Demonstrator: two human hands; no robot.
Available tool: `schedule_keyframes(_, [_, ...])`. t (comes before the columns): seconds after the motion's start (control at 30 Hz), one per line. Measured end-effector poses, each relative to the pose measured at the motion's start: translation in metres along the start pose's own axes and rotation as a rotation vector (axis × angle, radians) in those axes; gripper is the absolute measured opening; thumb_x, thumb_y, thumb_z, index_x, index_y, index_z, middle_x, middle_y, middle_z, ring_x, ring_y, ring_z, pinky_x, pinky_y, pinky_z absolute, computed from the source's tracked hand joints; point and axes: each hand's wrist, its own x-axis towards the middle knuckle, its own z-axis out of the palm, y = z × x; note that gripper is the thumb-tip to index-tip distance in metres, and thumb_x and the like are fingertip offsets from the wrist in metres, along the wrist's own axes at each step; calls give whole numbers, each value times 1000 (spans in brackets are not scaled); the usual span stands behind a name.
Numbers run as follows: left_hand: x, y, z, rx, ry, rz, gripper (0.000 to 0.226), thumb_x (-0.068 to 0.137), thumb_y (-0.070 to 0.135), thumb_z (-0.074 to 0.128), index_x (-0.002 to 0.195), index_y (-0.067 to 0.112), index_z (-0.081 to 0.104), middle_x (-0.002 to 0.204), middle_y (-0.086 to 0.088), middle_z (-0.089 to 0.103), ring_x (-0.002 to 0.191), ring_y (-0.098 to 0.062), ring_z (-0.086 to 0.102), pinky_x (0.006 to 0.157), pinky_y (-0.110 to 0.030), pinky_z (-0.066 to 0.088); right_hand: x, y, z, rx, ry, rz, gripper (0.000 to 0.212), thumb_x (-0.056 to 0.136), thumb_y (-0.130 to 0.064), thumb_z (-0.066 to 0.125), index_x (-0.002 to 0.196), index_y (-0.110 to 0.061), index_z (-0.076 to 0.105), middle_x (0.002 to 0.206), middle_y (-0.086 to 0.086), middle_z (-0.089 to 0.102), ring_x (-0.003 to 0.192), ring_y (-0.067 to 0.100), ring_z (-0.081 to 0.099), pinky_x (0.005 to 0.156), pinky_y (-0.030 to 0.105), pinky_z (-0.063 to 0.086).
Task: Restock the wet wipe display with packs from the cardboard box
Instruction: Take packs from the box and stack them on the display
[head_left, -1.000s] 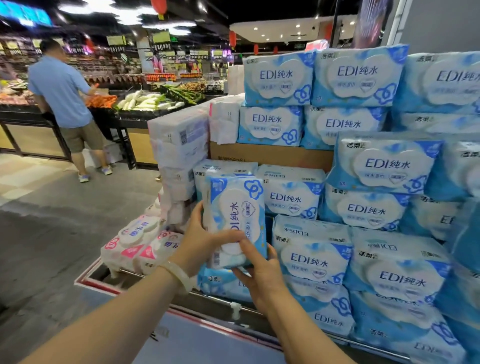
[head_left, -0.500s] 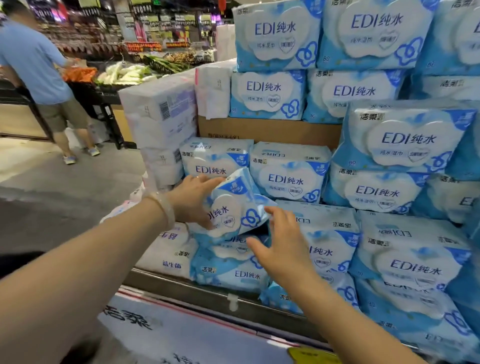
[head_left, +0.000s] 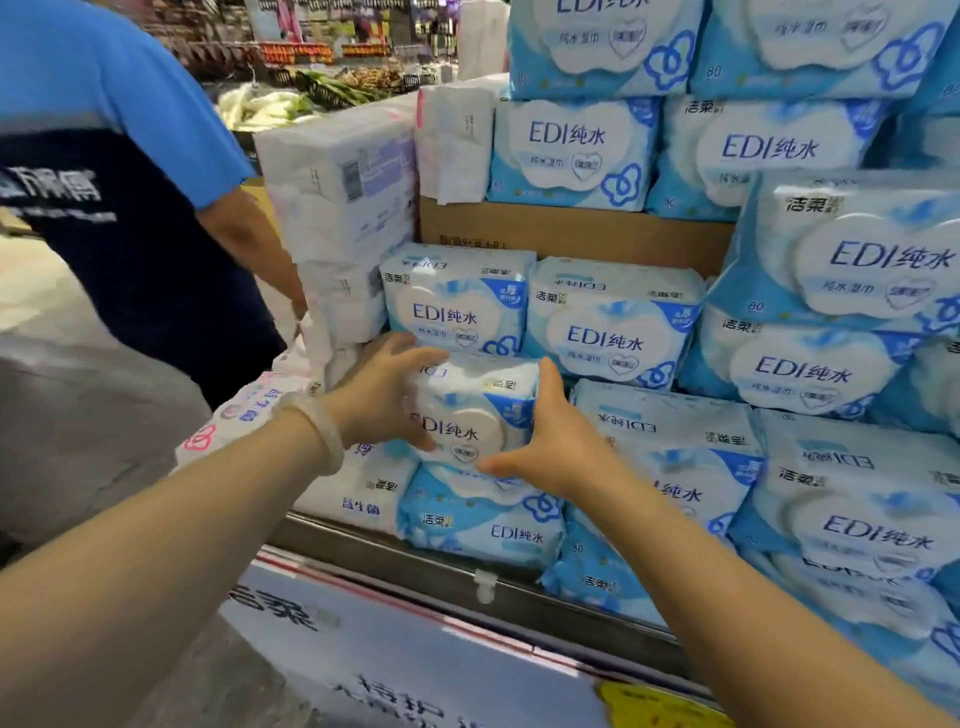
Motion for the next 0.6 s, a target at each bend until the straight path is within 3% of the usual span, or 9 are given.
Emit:
schedule_keyframes(0.1, [-4,5,8,-85,4,-48,102,56,10,89,143,19,36,153,-8,21,143,-23,20,115,-27,19,4,-9,1,-322,142,-96,88,77,-27,76,145,-16,23,146,14,25,134,33,32,104,38,37])
schedule_keyframes(0.17, [-2,11,15,-20,18,-14,104,57,21,89,145,21,34,156,-9,15,145,-24,14,119,-34,16,9,-15,2,-591,222,-178,69,80,-29,72,138,-17,35,150,13,18,139,34,20,111,42,28])
schedule_keyframes(0.3, [1,21,30,42,-5,39,107,59,34,87,147,22,28,157,-11,10,146,-27,4,120,-37,10,18,-5,6,-851,121,-142,93,77,-41,73,148,-24,15,153,9,18,147,30,6,117,55,-3])
schedule_keyframes(0.47, [-3,18,32,70,50,1,115,59,35,87,150,30,16,158,-15,-14,147,-34,-7,119,-42,8,21,4,7,-767,103,-125,110,64,-36,83,147,-30,12,151,5,19,144,29,9,114,62,12])
schedule_keyframes(0.5, [-5,17,35,32,75,-46,119,58,33,88,150,31,12,157,-17,-11,147,-34,0,118,-42,12,21,4,7,-755,99,-117,111,63,-35,84,147,-31,12,151,5,19,144,29,9,112,64,14])
schedule_keyframes(0.6, [-12,17,44,-145,73,-122,121,57,26,89,150,30,11,148,-17,28,136,-31,32,112,-36,28,21,5,9,-726,119,-116,113,61,-30,86,147,-32,13,151,5,20,143,30,10,107,65,22])
